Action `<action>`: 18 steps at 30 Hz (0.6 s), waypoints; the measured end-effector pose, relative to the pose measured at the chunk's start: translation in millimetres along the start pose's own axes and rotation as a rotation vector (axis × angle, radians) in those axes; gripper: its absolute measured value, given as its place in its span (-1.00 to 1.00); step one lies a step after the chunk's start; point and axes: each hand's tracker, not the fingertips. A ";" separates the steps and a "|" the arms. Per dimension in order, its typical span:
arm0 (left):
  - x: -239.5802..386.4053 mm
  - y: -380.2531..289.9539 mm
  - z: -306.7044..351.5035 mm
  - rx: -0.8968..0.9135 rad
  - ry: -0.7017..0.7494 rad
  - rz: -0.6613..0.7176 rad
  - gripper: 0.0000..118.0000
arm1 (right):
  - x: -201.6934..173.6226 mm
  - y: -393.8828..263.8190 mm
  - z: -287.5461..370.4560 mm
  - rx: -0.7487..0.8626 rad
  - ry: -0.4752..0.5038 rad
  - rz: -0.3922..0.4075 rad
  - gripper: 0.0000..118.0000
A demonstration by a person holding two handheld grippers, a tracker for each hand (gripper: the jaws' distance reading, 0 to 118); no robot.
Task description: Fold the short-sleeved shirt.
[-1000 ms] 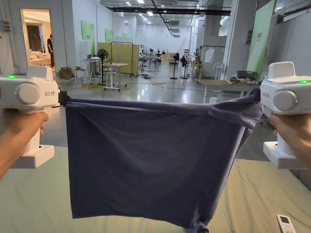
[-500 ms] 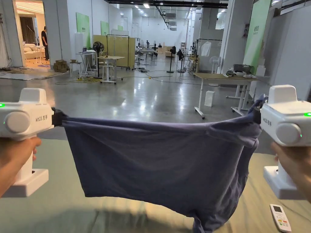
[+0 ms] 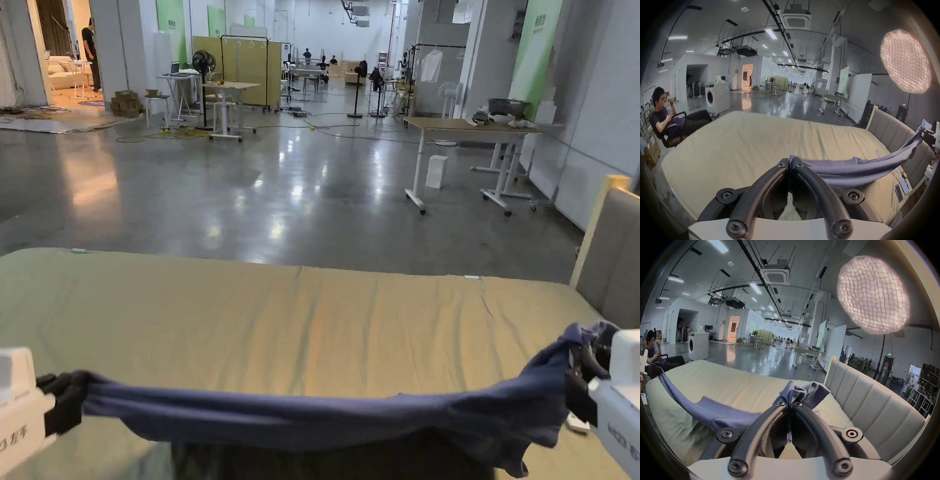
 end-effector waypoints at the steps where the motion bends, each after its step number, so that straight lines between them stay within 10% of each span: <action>1: -1.5 -12.1 7.3 -0.024 -0.001 -0.004 -0.93 | -2.5 -8.8 10.3 -0.017 -0.007 0.002 -0.96; 18: -4.6 -169.2 5.6 -0.545 0.019 -0.119 -0.93 | -45.4 -189.3 30.6 -0.591 0.062 0.036 -0.96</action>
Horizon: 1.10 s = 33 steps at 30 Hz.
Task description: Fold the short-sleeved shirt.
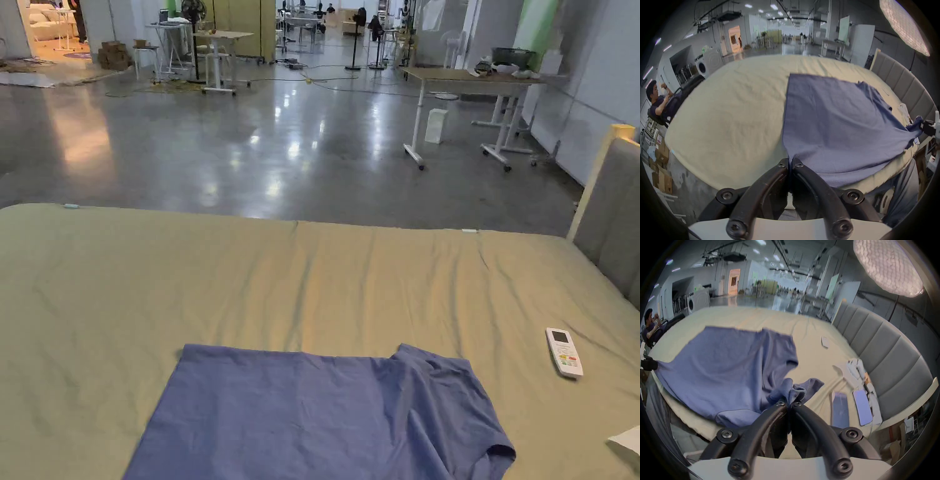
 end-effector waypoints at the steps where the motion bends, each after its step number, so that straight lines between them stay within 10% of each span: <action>1: -0.1 -1.7 -7.1 -0.025 -0.001 0.004 -0.93 | -1.6 -3.6 -5.1 -0.039 0.014 -0.005 -0.96; 11: -3.7 -12.8 -53.3 -0.127 0.004 0.053 -0.90 | -8.4 -21.4 -34.9 -0.148 0.016 -0.032 -0.92; 17: 11.2 11.3 -49.0 0.008 -0.001 0.056 0.02 | -18.7 0.4 -28.9 -0.014 0.046 -0.061 0.04; 21: 42.8 36.1 -36.1 0.163 -0.050 0.014 0.05 | -33.2 21.4 -29.5 0.152 0.063 -0.088 0.34; 30: 101.8 80.0 -4.5 0.507 -0.043 -0.009 0.04 | -62.3 78.6 -16.2 0.492 0.035 -0.181 0.37; 33: 112.1 87.8 6.0 0.597 -0.028 -0.017 -0.22 | -68.3 93.4 -11.2 0.568 0.009 -0.202 -0.23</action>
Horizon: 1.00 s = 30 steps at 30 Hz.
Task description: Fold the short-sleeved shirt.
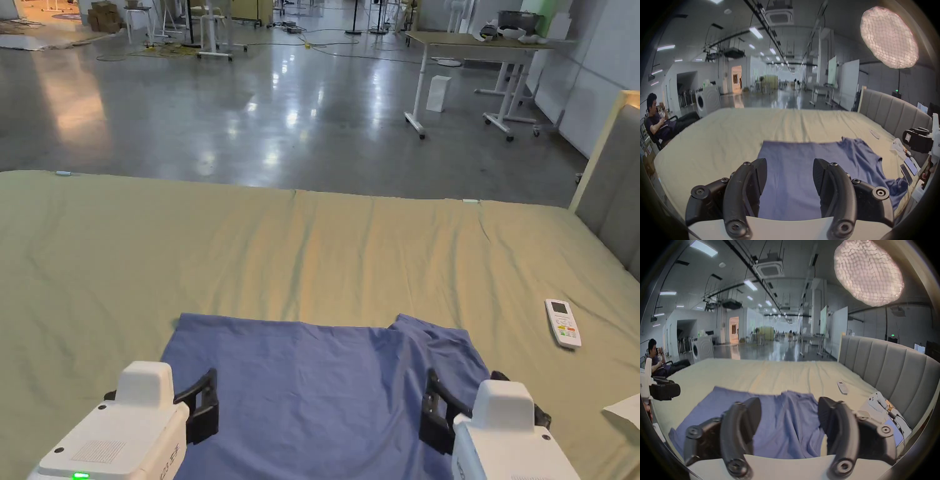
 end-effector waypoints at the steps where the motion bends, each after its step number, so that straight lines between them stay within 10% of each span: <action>1: 2.4 2.9 2.1 0.026 -0.004 0.000 -0.43 | -1.7 2.8 -0.8 0.017 -0.009 -0.002 -0.51; 3: 6.5 10.1 4.7 0.063 0.002 0.003 -0.77 | -5.1 9.9 -2.5 0.064 -0.031 0.009 -0.78; 9: 18.8 20.5 9.4 0.096 0.017 0.015 -0.99 | -8.9 16.1 -3.4 0.114 -0.026 -0.010 -0.99; 30: -91.4 26.4 -200.6 -0.319 -0.007 0.092 -1.00 | -9.7 -14.2 -75.1 -0.057 0.032 0.057 -0.99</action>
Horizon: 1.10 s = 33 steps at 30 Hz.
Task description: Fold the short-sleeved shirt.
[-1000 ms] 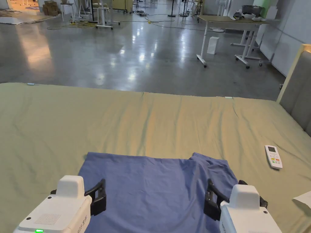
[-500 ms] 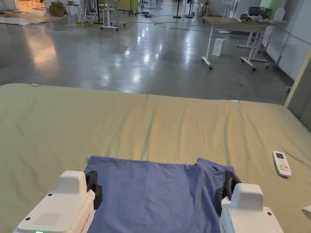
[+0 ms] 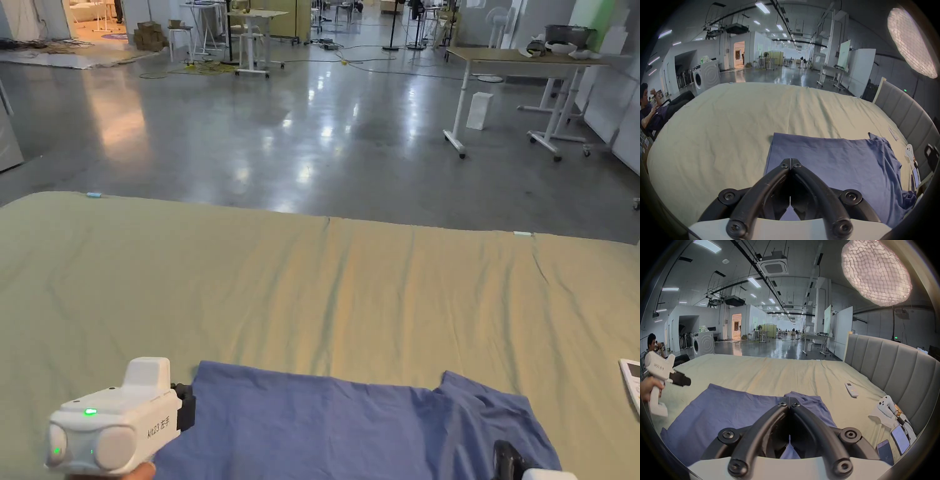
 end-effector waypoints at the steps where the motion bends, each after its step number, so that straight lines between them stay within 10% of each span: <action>1: -3.4 7.8 -11.4 -0.011 0.000 -0.003 -1.00 | 0.3 -2.5 -4.1 -0.010 0.000 0.001 -0.99; 6: -19.9 45.5 -82.7 -0.142 -0.032 -0.012 -0.96 | 4.6 -18.8 -23.4 -0.074 -0.006 0.003 -0.99; 11: -15.6 61.3 -128.7 -0.236 -0.044 0.008 0.16 | 10.3 -32.5 -34.7 -0.128 -0.019 0.007 -0.99; 22: 5.8 41.8 -176.8 -0.358 0.091 -0.108 0.12 | 29.2 -50.1 -36.7 -0.183 -0.051 0.016 -0.99; 27: 27.9 43.3 -168.8 -0.337 0.083 -0.220 -0.85 | 35.0 -56.4 -41.2 -0.211 -0.063 0.003 -0.99; 33: 22.9 46.1 -164.4 -0.332 0.083 -0.210 -0.93 | 58.0 -46.1 -69.3 -0.264 -0.077 -0.043 -0.99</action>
